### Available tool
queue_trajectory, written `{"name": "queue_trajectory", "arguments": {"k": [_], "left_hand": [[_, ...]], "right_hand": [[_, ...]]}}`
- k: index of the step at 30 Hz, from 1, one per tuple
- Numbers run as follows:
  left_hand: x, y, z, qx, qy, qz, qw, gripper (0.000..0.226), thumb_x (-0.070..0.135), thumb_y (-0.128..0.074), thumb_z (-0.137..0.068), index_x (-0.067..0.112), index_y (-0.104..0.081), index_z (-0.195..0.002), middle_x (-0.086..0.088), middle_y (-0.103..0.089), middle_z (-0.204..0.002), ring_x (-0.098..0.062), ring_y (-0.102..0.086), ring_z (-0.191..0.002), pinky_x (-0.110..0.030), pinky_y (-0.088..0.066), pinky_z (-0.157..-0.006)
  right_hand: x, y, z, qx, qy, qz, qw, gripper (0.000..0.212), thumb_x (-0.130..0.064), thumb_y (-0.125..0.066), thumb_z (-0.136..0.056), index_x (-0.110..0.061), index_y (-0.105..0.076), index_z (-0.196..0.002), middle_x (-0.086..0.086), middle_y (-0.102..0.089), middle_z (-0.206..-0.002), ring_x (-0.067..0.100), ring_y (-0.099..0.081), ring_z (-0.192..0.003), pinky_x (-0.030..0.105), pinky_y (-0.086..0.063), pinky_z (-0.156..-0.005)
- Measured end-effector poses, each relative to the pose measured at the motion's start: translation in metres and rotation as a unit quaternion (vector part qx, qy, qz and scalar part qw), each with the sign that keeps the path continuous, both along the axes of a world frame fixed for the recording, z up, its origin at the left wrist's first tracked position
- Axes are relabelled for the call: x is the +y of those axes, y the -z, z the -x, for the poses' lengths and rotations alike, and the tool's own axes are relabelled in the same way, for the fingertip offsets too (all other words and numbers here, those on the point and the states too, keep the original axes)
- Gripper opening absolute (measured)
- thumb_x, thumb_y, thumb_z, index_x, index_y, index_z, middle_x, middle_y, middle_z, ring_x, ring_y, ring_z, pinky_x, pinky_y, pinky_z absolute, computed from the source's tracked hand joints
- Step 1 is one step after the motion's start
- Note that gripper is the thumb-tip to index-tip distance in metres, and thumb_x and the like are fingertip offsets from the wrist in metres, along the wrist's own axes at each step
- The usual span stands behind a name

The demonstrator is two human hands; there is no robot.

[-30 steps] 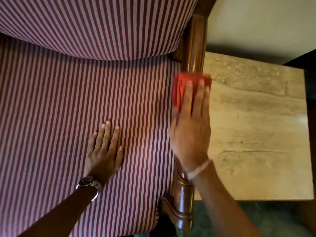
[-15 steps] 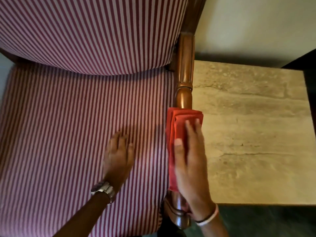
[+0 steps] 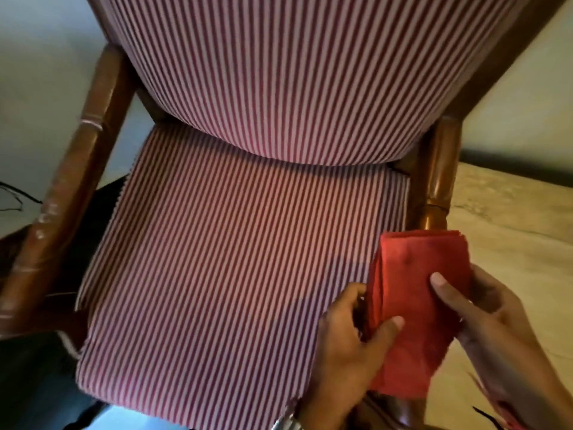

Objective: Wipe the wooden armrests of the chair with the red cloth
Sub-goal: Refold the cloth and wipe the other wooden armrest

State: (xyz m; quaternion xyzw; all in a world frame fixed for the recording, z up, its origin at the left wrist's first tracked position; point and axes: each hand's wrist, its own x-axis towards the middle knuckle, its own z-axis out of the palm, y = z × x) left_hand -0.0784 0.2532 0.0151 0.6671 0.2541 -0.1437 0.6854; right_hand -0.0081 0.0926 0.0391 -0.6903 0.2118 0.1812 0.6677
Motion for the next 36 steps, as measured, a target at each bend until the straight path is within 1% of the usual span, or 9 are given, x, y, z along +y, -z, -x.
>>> {"name": "queue_trajectory", "arguments": {"k": [8, 10, 13, 18, 21, 23, 25, 29, 36], "left_hand": [[0.225, -0.057, 0.033, -0.072, -0.067, -0.262, 0.960, 0.032, 0.044, -0.070, -0.074, 0.040, -0.058, -0.103, 0.012, -0.069, -0.091, -0.002, -0.066, -0.085, -0.030, -0.055, -0.081], [0.285, -0.067, 0.044, -0.063, -0.096, -0.307, 0.945, 0.029, 0.044, -0.073, -0.078, 0.044, -0.058, -0.103, 0.017, -0.070, -0.092, 0.001, -0.066, -0.084, -0.029, -0.057, -0.078], [0.378, -0.072, 0.057, -0.047, -0.119, -0.389, 0.912, 0.044, 0.048, -0.067, -0.082, 0.054, -0.052, -0.122, 0.035, -0.064, -0.102, 0.015, -0.062, -0.093, -0.007, -0.050, -0.080], [0.456, -0.023, 0.049, 0.071, 0.014, -0.470, 0.880, 0.067, 0.029, -0.049, -0.100, 0.020, -0.020, -0.159, -0.020, -0.048, -0.147, -0.031, -0.051, -0.130, -0.042, -0.041, -0.108], [0.457, 0.001, 0.045, 0.104, 0.105, -0.535, 0.832, 0.061, 0.043, -0.020, -0.105, 0.021, -0.010, -0.160, -0.020, -0.020, -0.166, -0.033, -0.026, -0.151, -0.050, -0.030, -0.123], [0.448, 0.010, 0.042, 0.019, 0.108, -0.567, 0.816, 0.061, 0.044, -0.016, -0.105, 0.017, -0.015, -0.160, -0.019, -0.017, -0.168, -0.034, -0.022, -0.154, -0.052, -0.026, -0.121], [0.434, 0.021, 0.036, -0.038, 0.129, -0.581, 0.803, 0.061, 0.042, -0.020, -0.106, 0.013, -0.017, -0.159, -0.018, -0.017, -0.168, -0.032, -0.019, -0.155, -0.051, -0.023, -0.121], [0.427, 0.043, 0.025, -0.034, 0.212, -0.628, 0.748, 0.062, 0.037, -0.026, -0.104, 0.005, -0.023, -0.156, -0.021, -0.021, -0.165, -0.033, -0.020, -0.153, -0.051, -0.025, -0.122], [0.445, 0.060, -0.048, -0.082, 0.209, -0.659, 0.717, 0.058, 0.032, -0.025, -0.108, 0.009, -0.010, -0.160, -0.016, -0.010, -0.169, -0.030, -0.009, -0.158, -0.047, -0.013, -0.129]], "right_hand": [[0.225, -0.016, 0.014, -0.047, -0.131, -0.136, 0.981, 0.043, -0.035, -0.078, -0.071, -0.031, -0.076, -0.113, -0.003, -0.081, -0.114, 0.012, -0.075, -0.107, 0.025, -0.062, -0.082], [0.289, -0.020, 0.013, -0.036, -0.185, -0.190, 0.964, 0.042, -0.028, -0.075, -0.082, -0.023, -0.071, -0.123, 0.001, -0.077, -0.123, 0.017, -0.072, -0.116, 0.034, -0.061, -0.092], [0.390, -0.022, 0.010, -0.047, -0.236, -0.176, 0.955, 0.026, -0.017, -0.071, -0.093, -0.018, -0.070, -0.120, -0.003, -0.078, -0.116, 0.019, -0.074, -0.111, 0.048, -0.062, -0.094], [0.493, 0.025, 0.012, -0.057, -0.239, -0.074, 0.967, 0.024, -0.011, -0.064, -0.098, -0.008, -0.065, -0.122, 0.013, -0.075, -0.116, 0.031, -0.073, -0.106, 0.053, -0.060, -0.095], [0.487, 0.073, 0.025, -0.111, -0.252, 0.076, 0.958, 0.043, -0.039, -0.060, -0.101, -0.016, -0.056, -0.137, 0.004, -0.066, -0.134, 0.020, -0.063, -0.122, 0.034, -0.055, -0.105], [0.457, 0.105, 0.031, -0.211, -0.248, 0.243, 0.913, 0.057, -0.050, -0.047, -0.103, -0.015, -0.047, -0.148, 0.004, -0.055, -0.149, 0.016, -0.051, -0.139, 0.031, -0.042, -0.116], [0.415, 0.143, 0.037, -0.265, -0.291, 0.405, 0.825, 0.062, -0.046, -0.041, -0.104, -0.006, -0.043, -0.152, 0.017, -0.046, -0.159, 0.029, -0.041, -0.150, 0.045, -0.037, -0.123], [0.359, 0.195, 0.042, -0.231, -0.435, 0.529, 0.691, 0.074, -0.052, -0.028, -0.103, -0.003, -0.026, -0.158, 0.019, -0.020, -0.168, 0.035, -0.023, -0.157, 0.056, -0.030, -0.125], [0.350, 0.226, 0.042, -0.257, -0.434, 0.557, 0.660, 0.074, -0.054, -0.027, -0.104, -0.007, -0.024, -0.161, 0.016, -0.021, -0.170, 0.029, -0.020, -0.159, 0.048, -0.019, -0.129]]}}
